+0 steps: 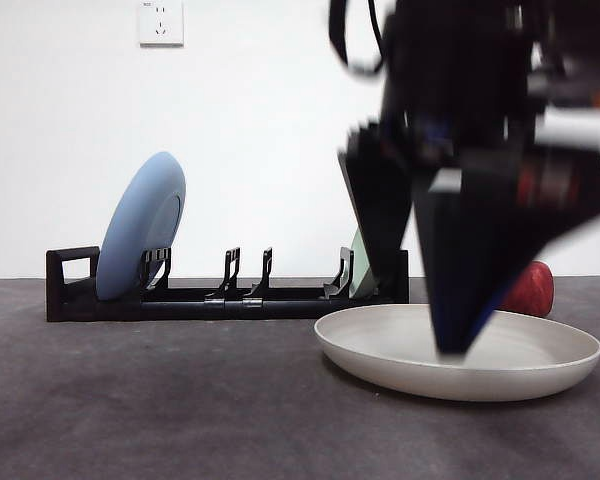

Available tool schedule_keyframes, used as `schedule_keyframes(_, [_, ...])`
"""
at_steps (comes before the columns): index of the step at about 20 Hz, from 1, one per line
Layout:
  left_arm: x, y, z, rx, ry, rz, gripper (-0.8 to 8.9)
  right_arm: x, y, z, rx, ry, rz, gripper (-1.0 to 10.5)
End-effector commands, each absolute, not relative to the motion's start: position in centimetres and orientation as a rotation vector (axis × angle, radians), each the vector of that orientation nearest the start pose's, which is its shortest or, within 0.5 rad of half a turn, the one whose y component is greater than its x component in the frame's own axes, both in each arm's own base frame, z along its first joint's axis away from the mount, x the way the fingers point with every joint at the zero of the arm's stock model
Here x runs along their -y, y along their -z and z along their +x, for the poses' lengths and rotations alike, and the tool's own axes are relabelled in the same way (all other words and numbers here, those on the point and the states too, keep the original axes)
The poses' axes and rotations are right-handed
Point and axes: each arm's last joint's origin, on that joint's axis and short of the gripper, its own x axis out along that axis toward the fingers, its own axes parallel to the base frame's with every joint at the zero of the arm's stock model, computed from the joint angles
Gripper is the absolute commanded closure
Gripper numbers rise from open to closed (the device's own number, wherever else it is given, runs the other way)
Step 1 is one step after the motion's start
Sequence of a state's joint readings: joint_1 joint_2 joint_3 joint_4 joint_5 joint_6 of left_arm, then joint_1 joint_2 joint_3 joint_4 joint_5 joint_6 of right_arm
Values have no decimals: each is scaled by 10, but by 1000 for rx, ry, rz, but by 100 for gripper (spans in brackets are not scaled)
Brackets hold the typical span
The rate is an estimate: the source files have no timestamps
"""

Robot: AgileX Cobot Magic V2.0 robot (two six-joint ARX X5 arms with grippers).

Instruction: Take the yellow plate from the plate rack,put the plate on the table,take the apple from the table,put the apple in the plate

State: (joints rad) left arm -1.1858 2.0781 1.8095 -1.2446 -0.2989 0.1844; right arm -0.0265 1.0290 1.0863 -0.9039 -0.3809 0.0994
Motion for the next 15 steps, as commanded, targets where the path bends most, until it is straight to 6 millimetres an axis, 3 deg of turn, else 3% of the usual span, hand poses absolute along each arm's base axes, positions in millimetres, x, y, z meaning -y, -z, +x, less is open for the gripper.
schedule_keyframes(1, [359, -275, 151, -1098, 841, 1057, 187, -6, -336, 191, -819, -288, 266, 944])
schedule_keyframes(2, [353, -290, 148, -1085, 853, 1009, 192, -6, -337, 192, -806, -290, 263, 937])
schedule_keyframes(4, [335, -324, 139, -1044, 884, 886, 355, -6, -339, 194, -773, -293, 256, 759])
schedule_keyframes(7, [302, -373, 125, -964, 914, 714, 839, -6, -343, 200, -703, -299, 246, 282])
schedule_keyframes(8, [293, -384, 121, -930, 919, 673, 817, -6, -343, 204, -688, -302, 243, 216])
schedule_keyframes(11, [261, -420, 109, -817, 941, 556, 818, -8, -341, 218, -662, -310, 232, 209])
schedule_keyframes(15, [220, -451, 92, -723, 950, 467, 817, -9, -324, 246, -720, -294, 231, 208])
